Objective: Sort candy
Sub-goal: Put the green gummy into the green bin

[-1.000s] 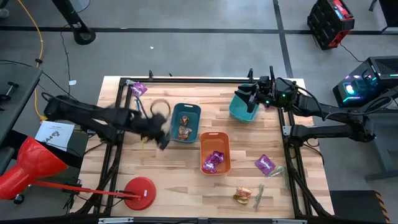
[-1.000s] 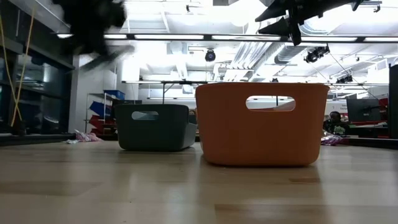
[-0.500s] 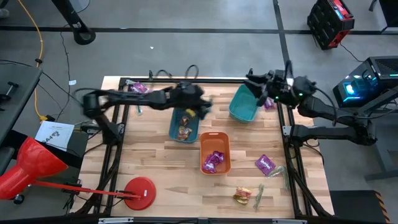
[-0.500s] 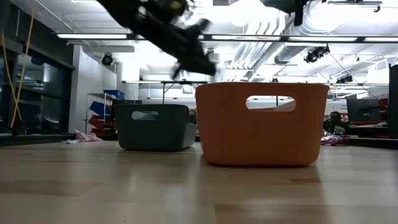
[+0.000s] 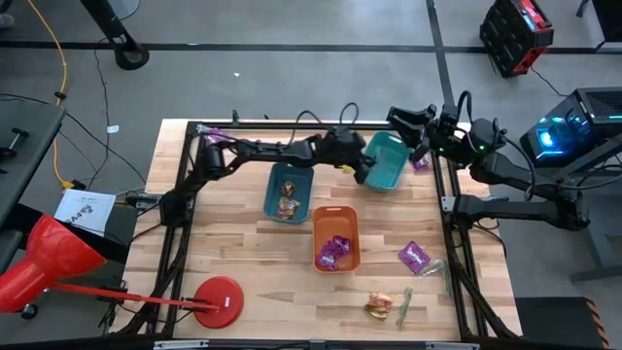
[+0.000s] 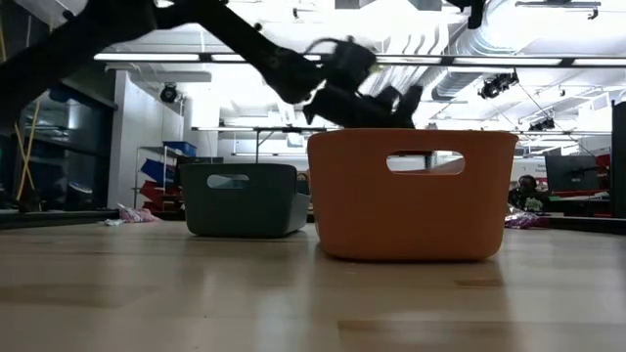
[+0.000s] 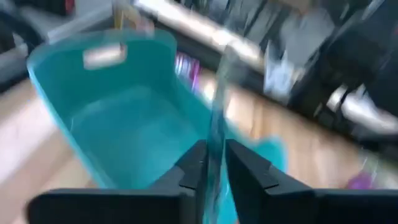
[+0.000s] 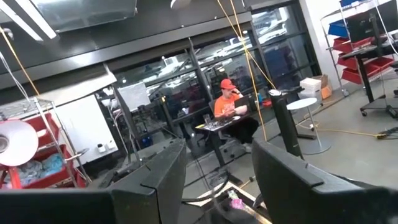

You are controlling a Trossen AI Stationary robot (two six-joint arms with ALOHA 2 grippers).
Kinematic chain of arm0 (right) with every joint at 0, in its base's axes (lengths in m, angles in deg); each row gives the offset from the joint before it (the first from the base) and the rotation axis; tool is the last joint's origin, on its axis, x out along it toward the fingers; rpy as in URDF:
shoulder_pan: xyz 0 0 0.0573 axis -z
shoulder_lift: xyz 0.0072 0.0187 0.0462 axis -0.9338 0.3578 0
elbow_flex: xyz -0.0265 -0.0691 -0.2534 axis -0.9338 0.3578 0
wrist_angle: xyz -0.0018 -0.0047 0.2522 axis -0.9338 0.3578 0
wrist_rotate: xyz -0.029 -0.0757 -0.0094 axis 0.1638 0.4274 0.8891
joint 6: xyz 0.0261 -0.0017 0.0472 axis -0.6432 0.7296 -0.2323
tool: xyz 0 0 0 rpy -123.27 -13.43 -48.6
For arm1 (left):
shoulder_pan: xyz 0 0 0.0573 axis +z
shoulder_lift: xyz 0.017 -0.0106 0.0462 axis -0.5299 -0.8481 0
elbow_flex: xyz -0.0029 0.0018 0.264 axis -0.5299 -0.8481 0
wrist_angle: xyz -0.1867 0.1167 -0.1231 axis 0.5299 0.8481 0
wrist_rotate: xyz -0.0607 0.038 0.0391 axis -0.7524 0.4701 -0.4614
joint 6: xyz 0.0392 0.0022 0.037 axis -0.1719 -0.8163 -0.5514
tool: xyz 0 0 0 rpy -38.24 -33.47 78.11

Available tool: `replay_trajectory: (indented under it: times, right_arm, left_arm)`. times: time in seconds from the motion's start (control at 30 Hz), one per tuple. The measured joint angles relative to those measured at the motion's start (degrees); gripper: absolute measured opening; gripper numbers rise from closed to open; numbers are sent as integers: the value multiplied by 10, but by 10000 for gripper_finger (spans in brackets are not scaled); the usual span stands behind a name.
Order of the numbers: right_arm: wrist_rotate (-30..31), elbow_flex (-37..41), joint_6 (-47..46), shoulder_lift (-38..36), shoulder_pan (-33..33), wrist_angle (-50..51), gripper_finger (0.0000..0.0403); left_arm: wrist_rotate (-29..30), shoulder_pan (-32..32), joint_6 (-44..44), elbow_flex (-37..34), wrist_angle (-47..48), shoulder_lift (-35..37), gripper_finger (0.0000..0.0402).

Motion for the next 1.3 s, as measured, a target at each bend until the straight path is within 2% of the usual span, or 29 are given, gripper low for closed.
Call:
replay_trajectory:
  times: [0.1, 0.2, 0.33, 0.4, 0.5, 0.63, 0.77, 0.93, 1.1, 1.17, 1.3]
  right_arm:
    - [0, 0, 1, 0, 0, 2, 177]
    - [0, 0, 10, 0, 0, 5, 177]
    - [0, 0, 16, 0, 0, 9, 177]
    - [0, 0, 16, 0, 0, 12, 177]
    - [0, 0, 19, 0, 1, 22, 177]
    - [0, 0, 20, 0, 4, 34, 177]
    - [0, 0, 20, 0, 4, 42, 177]
    - [0, 0, 20, 0, 4, 44, 177]
    - [0, 0, 20, 0, 4, 44, 177]
    - [0, 0, 20, 0, 4, 45, 177]
    - [0, 0, 19, 0, 4, 45, 177]
  left_arm:
    - [-4, 0, -41, 31, 63, 2, 104]
    - [-6, 7, -45, 50, 118, 24, 151]
    - [2, 27, -69, 53, 262, 90, 196]
    - [39, 38, -93, 54, 365, 130, 206]
    - [161, 54, -98, 40, 478, 181, 210]
    - [284, 83, -24, -73, 514, 274, 211]
    - [350, 103, 106, -250, 525, 380, 211]
    - [366, 112, 296, -439, 561, 505, 211]
    - [359, 127, 472, -564, 593, 573, 211]
    - [348, 140, 515, -603, 574, 582, 211]
    - [351, 167, 525, -656, 509, 579, 211]
